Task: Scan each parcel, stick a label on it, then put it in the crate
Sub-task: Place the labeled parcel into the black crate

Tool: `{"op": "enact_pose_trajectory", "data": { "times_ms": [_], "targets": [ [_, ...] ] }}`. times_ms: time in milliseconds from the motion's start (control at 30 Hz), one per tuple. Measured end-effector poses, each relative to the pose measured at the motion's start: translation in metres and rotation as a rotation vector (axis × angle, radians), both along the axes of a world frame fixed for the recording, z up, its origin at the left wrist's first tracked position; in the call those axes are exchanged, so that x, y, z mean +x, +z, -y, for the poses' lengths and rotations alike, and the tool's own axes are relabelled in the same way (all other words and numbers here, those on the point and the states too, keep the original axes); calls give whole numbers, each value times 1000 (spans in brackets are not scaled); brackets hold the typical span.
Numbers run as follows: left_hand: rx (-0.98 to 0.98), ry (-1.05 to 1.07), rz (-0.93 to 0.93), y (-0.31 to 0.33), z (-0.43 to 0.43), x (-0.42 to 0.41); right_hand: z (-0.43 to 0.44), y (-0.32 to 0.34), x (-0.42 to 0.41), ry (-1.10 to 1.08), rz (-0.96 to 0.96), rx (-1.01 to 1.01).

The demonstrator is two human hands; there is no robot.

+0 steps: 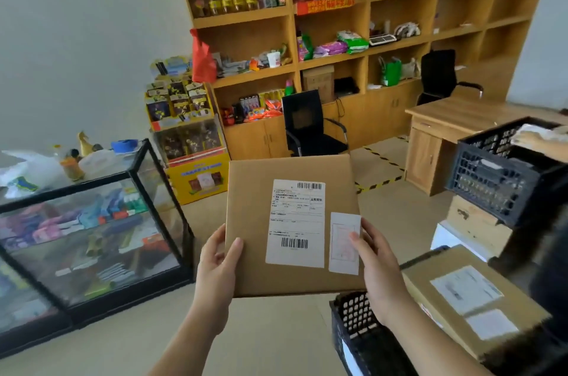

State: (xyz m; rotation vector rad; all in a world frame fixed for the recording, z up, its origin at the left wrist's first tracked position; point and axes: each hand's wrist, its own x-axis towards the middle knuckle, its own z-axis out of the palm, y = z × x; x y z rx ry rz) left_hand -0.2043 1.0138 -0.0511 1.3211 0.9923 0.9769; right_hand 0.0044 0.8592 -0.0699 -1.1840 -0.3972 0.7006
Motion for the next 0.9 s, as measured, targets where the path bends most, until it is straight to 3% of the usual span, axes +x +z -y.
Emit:
{"op": "enact_pose_trajectory", "data": {
  "times_ms": [267,533,900],
  "targets": [
    [-113,-535,-111,-62,-39,223,41,-49,113,-548,-196,-124],
    [-239,-1101,-249,-139,-17,385,87,-118,153,-1017,-403,-240],
    [-170,-1275,-491,-221,1,465,104,-194,192,-1096,-478,-478]
  ]
}}
